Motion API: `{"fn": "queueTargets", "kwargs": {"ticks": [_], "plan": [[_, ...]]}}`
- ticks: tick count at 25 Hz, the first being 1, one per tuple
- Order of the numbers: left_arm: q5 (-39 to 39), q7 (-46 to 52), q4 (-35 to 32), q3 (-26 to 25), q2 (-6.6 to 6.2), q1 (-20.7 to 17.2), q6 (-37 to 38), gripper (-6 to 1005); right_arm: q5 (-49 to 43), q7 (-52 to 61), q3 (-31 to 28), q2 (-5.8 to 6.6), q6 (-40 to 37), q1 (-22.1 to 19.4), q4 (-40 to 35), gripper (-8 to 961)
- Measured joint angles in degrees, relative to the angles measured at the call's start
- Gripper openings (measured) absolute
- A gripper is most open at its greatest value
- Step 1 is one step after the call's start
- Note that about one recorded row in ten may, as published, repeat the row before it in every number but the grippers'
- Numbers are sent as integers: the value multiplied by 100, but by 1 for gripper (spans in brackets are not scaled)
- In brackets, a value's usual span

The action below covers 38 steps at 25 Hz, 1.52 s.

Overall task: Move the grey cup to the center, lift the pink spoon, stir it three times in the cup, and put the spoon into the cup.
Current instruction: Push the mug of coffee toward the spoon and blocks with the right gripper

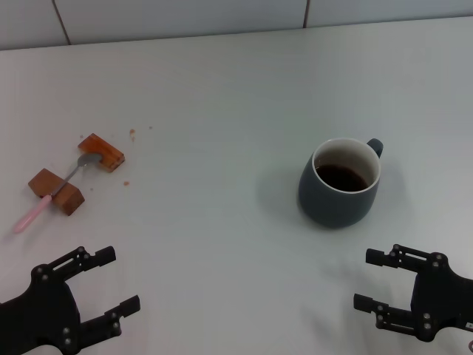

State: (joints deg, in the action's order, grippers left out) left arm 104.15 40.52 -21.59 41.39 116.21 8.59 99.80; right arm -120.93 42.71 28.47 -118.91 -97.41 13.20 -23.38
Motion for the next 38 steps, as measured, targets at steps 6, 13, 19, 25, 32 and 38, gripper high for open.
{"fn": "queueTargets", "kwargs": {"ticks": [6, 13, 19, 25, 32, 38], "plan": [[0, 1, -3, 0, 6, 2, -14, 783, 0, 0, 0, 0, 0, -2, 4, 697], [0, 1, -3, 1, 0, -5, -14, 783, 0, 0, 0, 0, 0, -2, 23, 660], [0, 1, -3, 1, -5, -7, -21, 783, 0, 0, 0, 0, 1, 7, 42, 628], [0, 0, -3, 0, -11, -7, -23, 783, -2, 25, 32, 1, -22, 30, 67, 596], [0, 0, -3, -10, -21, -7, -19, 783, 7, 23, -70, 19, -207, 29, 66, 513], [0, 0, -3, -9, -20, -4, -15, 784, 22, -173, -110, 12, -213, 12, 79, 270]]}}
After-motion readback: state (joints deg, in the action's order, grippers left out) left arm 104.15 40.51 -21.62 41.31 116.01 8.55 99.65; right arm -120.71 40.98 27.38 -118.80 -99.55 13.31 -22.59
